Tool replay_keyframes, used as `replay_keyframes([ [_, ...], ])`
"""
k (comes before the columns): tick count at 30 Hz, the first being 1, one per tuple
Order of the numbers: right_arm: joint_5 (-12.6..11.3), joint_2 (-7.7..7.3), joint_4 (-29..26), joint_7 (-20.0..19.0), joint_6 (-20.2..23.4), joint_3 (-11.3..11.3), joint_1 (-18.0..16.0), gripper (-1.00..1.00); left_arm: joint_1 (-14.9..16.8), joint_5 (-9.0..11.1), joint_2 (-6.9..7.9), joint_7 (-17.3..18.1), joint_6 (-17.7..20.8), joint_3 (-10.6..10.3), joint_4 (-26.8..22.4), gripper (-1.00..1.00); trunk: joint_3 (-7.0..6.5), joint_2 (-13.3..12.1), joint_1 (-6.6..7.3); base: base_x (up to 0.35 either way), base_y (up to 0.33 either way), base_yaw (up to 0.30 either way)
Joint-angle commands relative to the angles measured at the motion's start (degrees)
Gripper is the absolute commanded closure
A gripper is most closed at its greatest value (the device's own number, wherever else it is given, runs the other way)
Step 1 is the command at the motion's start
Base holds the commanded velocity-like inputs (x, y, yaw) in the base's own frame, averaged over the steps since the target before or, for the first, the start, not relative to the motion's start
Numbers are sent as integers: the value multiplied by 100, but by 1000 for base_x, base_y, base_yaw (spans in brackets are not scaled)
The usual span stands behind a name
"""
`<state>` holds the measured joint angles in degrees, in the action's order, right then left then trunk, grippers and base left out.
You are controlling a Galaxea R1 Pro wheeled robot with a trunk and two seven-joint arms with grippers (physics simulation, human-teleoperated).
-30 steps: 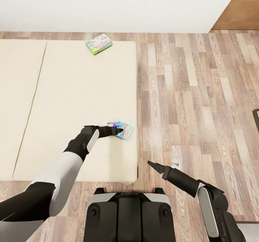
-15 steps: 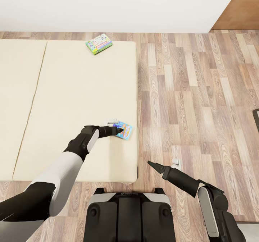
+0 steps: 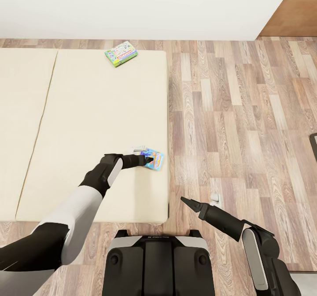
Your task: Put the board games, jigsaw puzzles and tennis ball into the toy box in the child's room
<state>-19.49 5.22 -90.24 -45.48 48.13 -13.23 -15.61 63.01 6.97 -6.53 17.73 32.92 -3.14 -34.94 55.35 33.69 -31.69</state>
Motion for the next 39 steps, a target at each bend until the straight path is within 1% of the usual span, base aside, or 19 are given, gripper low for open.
replay_keyframes([
  [1, 0, 6, -2, -22, 29, -14, -3, -100, 1, 58, -5, -17, 40, -15, -5, -100, 4, 6, -2, 0, 0, 0],
  [13, -2, 6, -2, -25, 29, -27, -3, -100, 1, 52, -78, -25, 29, -15, -4, -100, 4, 6, -2, 0, 0, 0],
  [39, -2, 6, -2, -31, 29, -22, -4, -100, 1, 13, -68, -125, 2, -28, -4, -100, 4, 6, -2, 0, 0, 0],
])
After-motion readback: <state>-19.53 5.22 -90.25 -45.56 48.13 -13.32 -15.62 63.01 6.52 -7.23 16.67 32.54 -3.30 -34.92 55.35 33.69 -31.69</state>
